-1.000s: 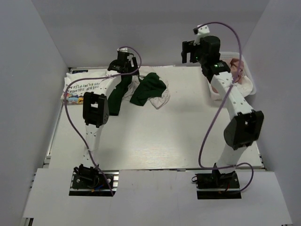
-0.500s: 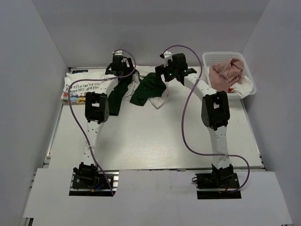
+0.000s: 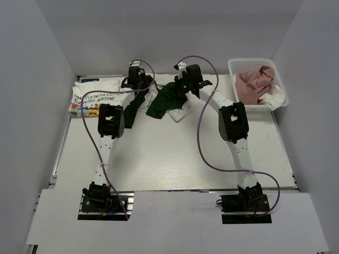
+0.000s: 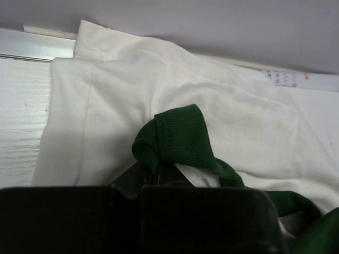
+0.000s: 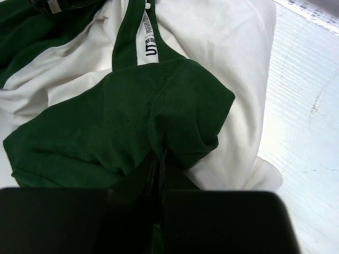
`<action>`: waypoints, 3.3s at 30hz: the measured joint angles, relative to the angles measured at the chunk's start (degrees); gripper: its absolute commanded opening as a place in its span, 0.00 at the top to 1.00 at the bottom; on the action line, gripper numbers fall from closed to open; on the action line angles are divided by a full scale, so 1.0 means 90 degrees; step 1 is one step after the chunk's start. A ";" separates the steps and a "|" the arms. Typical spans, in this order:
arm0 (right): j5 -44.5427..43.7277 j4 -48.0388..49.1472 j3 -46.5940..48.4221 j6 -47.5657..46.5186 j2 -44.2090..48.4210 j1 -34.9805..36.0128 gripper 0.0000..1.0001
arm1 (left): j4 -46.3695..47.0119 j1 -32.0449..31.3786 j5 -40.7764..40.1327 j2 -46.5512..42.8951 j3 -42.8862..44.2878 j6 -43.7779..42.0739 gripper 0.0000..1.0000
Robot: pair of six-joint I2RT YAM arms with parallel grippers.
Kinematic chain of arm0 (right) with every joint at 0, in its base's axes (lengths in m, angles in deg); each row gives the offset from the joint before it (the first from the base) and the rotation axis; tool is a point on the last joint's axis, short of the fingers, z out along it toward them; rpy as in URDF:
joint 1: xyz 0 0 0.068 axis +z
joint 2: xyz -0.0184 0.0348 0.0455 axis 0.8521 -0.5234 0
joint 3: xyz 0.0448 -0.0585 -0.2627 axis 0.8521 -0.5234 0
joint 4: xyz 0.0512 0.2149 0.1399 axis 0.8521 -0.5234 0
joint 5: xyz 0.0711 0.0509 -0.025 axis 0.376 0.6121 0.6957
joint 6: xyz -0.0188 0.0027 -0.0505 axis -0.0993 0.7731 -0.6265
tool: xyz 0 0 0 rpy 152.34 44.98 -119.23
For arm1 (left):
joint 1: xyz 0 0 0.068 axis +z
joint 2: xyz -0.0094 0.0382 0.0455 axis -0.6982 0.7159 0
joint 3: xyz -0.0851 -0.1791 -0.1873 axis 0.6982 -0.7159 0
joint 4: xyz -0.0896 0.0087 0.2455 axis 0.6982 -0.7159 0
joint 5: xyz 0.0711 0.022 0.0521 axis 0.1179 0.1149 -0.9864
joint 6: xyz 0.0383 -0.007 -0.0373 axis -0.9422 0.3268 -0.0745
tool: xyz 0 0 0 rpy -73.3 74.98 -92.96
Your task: Fold and stack the t-shirts
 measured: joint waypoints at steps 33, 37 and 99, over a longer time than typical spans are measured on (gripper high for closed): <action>-0.1802 0.1358 -0.5360 0.0814 1.1154 0.0347 1.00 | -0.1292 -0.0568 0.0855 -1.2021 -0.5362 0.0517 1.00; -0.1447 0.1042 -0.4952 0.0668 1.1162 0.0301 1.00 | -0.1450 -0.0515 0.1222 -1.2031 -0.4860 0.0488 1.00; -0.2312 0.1083 -0.7434 0.1430 0.6662 -0.0532 0.10 | -0.2436 -0.0342 0.0726 -0.7878 -0.9345 0.0777 0.10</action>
